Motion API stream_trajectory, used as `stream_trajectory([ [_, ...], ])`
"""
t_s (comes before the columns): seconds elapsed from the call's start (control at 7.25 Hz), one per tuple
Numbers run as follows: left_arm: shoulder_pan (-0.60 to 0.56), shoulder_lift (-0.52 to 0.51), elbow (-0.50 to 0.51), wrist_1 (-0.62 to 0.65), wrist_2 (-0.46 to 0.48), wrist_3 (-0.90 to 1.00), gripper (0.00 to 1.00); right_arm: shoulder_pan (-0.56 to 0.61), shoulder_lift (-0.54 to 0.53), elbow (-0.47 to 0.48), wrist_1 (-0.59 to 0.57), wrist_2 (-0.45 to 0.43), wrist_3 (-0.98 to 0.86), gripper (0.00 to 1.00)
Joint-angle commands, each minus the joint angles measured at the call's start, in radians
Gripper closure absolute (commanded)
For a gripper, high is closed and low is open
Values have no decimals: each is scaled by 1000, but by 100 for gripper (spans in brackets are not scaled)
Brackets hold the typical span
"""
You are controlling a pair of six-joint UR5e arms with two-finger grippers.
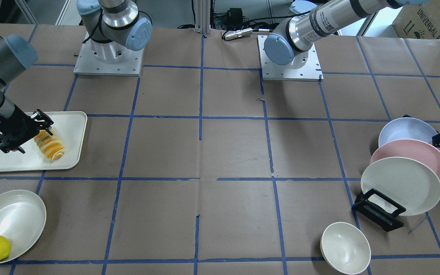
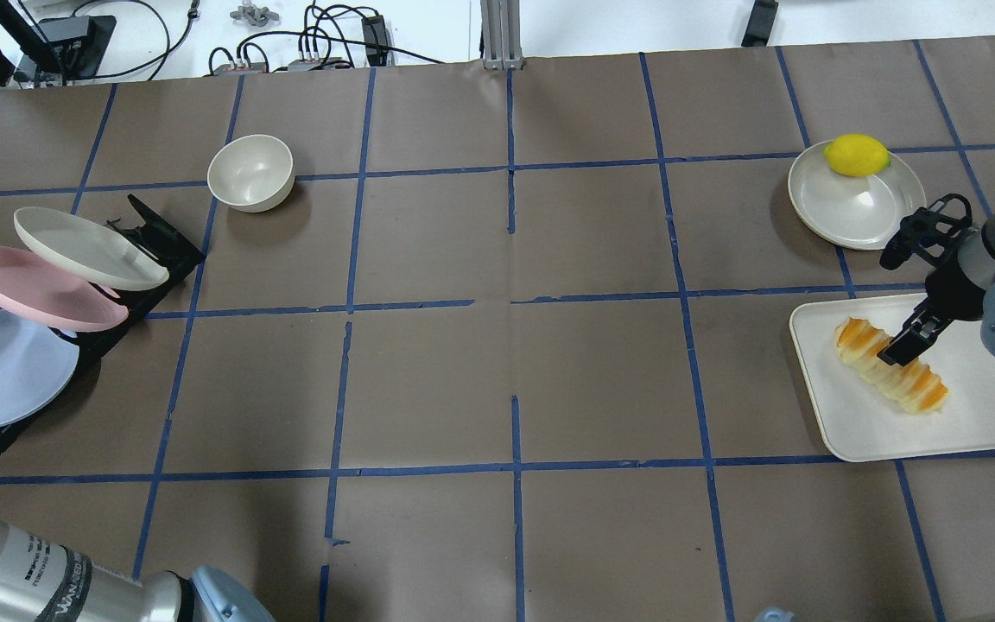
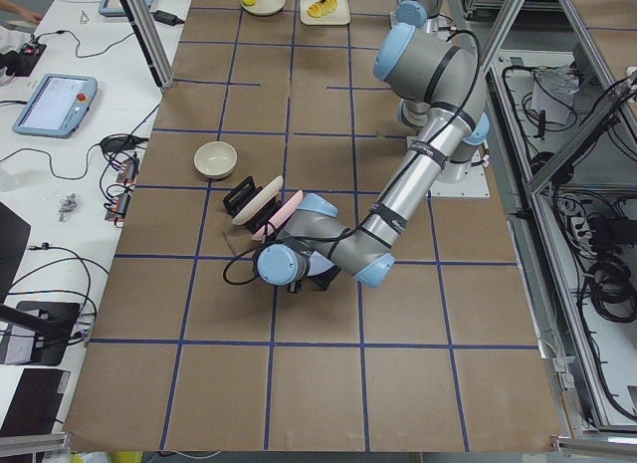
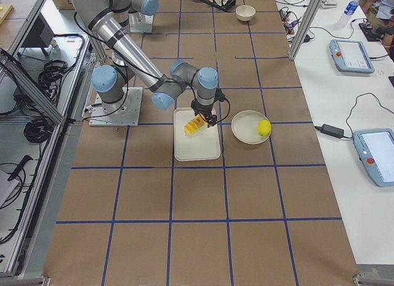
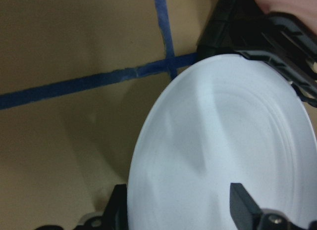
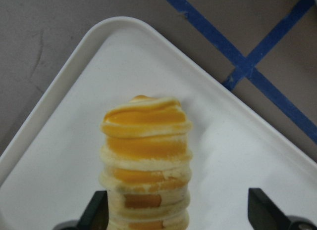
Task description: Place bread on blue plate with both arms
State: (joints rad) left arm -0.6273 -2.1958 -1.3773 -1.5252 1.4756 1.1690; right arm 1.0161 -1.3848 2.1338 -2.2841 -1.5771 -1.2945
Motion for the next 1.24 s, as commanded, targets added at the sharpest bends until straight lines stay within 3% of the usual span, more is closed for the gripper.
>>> stream_trajectory([
  [0.0,0,-1,10,0,0,1,78,-1,6,32,-12,6,4,0],
  [0.41,6,1,18,0,0,12,87,-1,4,76,-70,6,59,1],
  [0.55,6,7,21,0,0,32,89,1,-6,72,-112,-10,87,38],
  [0.69,9,14,27,-1,0,40,90,1,-7,63,-104,-53,160,93],
  [0.83,11,25,49,-1,0,50,90,12,-13,48,-101,-87,202,96],
  [1.1,21,69,95,-80,11,73,90,13,-40,-64,152,-98,284,98],
])
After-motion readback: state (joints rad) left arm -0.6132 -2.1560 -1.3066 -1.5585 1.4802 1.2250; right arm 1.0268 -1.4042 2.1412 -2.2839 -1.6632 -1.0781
